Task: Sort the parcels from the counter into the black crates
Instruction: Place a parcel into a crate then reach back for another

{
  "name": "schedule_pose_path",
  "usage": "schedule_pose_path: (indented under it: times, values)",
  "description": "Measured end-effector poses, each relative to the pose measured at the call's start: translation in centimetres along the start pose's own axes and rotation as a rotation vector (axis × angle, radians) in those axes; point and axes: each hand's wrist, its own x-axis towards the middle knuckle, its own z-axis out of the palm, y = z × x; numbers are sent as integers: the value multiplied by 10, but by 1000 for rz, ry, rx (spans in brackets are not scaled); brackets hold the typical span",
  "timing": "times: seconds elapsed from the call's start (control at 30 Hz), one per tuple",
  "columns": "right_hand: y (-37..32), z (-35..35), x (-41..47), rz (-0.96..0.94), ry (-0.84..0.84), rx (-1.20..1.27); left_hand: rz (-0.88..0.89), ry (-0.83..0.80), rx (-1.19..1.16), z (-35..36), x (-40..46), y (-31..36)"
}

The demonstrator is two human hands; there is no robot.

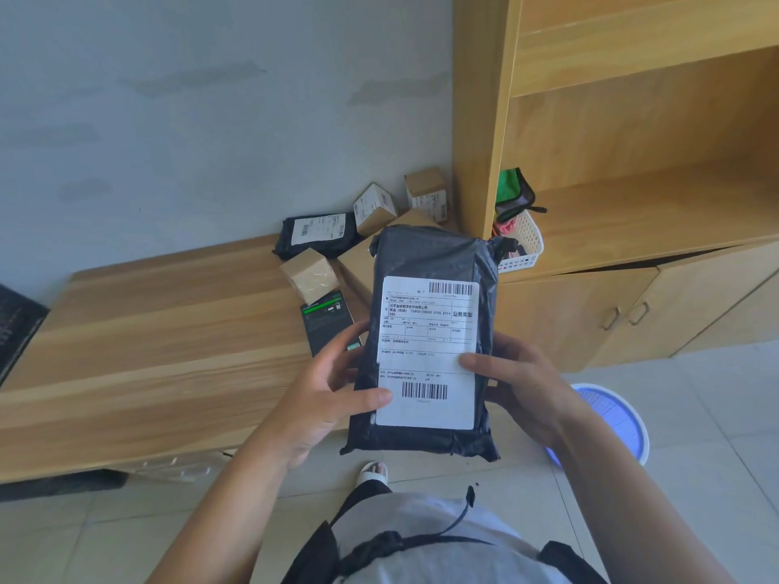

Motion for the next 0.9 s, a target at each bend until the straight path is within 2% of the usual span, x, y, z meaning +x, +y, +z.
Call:
schedule_pose_path:
  times: [0.3,0.63,0.9]
  values:
    - [-4,-11,-12,6,-50,8,13,-17,32,3,0,-5]
    - [-5,-17,-26,-76,22,-41,51,18,-24,7,7,-15]
    - [-3,-11,-26,-125,7,-88,59,18,-4,3,-1,-17]
